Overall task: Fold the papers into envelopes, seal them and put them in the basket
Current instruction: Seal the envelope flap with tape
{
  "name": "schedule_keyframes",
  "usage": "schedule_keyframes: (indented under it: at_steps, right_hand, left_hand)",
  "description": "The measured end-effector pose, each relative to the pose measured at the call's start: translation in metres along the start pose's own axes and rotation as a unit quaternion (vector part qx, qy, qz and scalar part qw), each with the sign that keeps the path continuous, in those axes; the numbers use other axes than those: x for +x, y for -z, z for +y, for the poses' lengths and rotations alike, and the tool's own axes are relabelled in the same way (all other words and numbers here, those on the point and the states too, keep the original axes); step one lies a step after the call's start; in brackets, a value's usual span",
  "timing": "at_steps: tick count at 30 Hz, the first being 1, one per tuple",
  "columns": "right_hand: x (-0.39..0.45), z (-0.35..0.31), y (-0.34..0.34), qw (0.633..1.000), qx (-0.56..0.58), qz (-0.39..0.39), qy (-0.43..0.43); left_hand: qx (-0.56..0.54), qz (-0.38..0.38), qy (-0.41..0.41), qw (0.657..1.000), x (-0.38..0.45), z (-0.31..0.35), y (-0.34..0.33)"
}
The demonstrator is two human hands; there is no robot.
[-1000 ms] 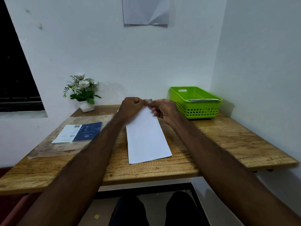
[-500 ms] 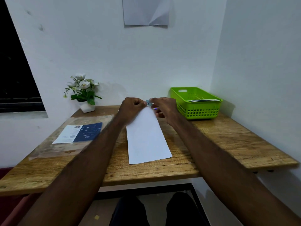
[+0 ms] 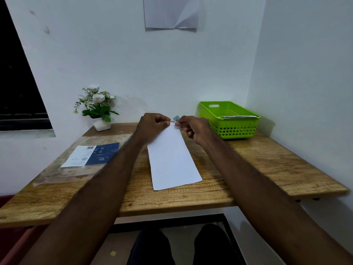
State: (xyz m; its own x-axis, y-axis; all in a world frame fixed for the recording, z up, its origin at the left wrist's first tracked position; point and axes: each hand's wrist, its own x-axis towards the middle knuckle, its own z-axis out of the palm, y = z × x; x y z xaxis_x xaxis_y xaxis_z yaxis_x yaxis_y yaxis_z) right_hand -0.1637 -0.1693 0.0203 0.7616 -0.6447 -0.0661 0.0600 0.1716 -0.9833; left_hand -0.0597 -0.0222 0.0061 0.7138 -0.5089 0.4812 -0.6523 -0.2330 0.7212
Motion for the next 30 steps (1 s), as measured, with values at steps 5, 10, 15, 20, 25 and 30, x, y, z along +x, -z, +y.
schedule_keyframes:
  at_steps: [5, 10, 15, 20, 25, 30]
  right_hand:
    - [0.000, 0.002, 0.000, 0.996, -0.045, -0.060, -0.048]
    - [-0.001, 0.007, -0.003, 0.991, -0.102, -0.073, -0.047]
    - [-0.002, 0.010, -0.006, 0.994, -0.074, -0.067, -0.038]
    - [-0.005, 0.011, -0.010, 0.997, -0.050, -0.052, -0.038]
    - [-0.007, 0.011, -0.011, 0.997, -0.054, -0.045, -0.041]
    - [-0.011, 0.011, -0.012, 0.997, -0.032, -0.051, -0.043]
  left_hand:
    - [0.017, -0.002, 0.016, 1.000, 0.002, -0.003, -0.003]
    - [0.032, -0.006, 0.028, 0.999, 0.001, -0.002, -0.004]
    - [0.051, 0.008, 0.031, 0.998, 0.002, 0.000, -0.004]
    - [0.035, 0.017, 0.040, 0.998, 0.002, -0.001, -0.005]
    - [0.026, 0.019, 0.036, 0.999, -0.001, 0.001, -0.005]
    - [0.027, 0.028, 0.017, 0.999, -0.003, 0.003, -0.007]
